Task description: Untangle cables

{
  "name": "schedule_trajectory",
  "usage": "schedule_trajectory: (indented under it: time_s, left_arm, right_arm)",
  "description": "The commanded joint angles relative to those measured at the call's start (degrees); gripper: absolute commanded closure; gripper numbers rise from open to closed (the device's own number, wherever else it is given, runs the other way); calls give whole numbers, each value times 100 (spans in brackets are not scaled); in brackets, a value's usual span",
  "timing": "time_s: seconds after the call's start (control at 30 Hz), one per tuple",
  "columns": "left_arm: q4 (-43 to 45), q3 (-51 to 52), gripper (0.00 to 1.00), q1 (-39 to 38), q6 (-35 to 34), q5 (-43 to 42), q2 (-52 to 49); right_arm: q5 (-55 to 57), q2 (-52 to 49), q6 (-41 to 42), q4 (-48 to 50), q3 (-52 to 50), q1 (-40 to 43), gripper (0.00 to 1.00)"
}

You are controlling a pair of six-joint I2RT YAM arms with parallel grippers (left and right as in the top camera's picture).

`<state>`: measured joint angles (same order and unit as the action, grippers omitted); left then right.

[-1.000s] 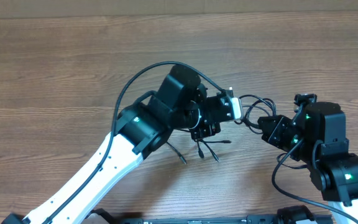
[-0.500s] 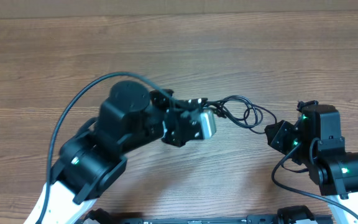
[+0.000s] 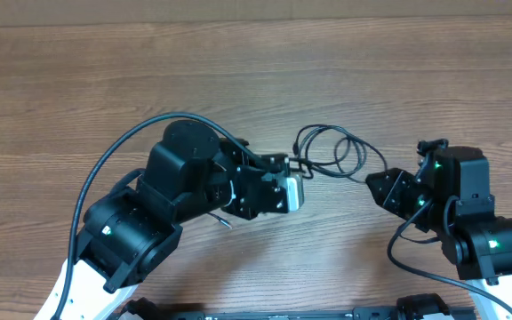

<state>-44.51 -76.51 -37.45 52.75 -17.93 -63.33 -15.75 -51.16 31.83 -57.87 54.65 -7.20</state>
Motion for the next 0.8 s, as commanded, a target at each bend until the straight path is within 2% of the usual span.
schedule_trajectory:
  time_s: [0.0, 0.23, 0.4, 0.57, 0.77]
  left_arm:
    - [-229, -129, 96, 31, 542, 39, 44]
    - [-879, -129, 96, 31, 1290, 35, 44]
    - [-1161, -129, 96, 31, 1674, 35, 44]
    - [-1255, -129, 96, 31, 1665, 13, 44]
    - [-966, -129, 96, 31, 1646, -544, 39]
  right_arm:
    - [-229, 52, -31, 210, -13, 22, 72]
    - [-164, 52, -162, 778, 35, 20, 67]
    - [-750, 52, -1471, 911, 249, 20, 65]
    - [-905, 52, -1738, 916, 424, 20, 63]
    - [-1805, 52, -1738, 892, 470, 20, 63]
